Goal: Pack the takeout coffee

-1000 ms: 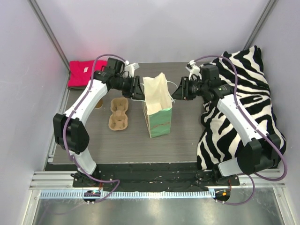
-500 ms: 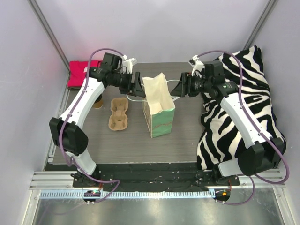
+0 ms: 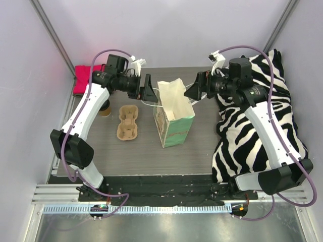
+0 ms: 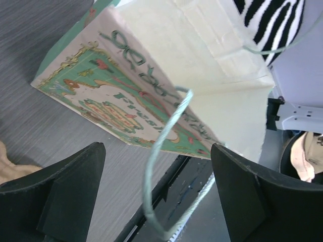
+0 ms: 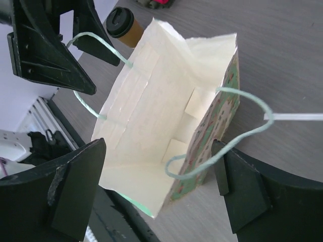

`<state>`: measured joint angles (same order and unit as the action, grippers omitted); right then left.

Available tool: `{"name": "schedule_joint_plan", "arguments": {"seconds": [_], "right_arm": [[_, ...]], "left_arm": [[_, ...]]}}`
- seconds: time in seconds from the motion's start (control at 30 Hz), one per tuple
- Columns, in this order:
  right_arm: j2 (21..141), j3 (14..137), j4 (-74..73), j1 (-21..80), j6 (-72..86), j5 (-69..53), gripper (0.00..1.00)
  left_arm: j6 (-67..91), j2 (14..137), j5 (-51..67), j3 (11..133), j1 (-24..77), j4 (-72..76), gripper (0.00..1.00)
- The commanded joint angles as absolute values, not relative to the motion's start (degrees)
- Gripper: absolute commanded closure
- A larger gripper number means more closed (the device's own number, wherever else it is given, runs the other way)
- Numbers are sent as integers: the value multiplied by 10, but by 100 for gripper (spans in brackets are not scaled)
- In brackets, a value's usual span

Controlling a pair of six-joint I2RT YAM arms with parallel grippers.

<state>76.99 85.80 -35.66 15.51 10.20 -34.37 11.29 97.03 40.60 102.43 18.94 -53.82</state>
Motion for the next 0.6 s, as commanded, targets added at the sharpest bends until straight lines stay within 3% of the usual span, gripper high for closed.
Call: {"name": "schedule_joint_plan", "arguments": {"seconds": [0.0,0.07,0.57], "right_arm": [[762,926,-341,154,4,-366,3],[778,947,-340,154,-33,-372,2],[926,1058,-308,184,-324,-407,1]], "left_arm": [[108,930,469,1048,179,-517,7],[110,926,484,1048,176,-512,1],[142,893,506,1006,142,-460,0]]}}
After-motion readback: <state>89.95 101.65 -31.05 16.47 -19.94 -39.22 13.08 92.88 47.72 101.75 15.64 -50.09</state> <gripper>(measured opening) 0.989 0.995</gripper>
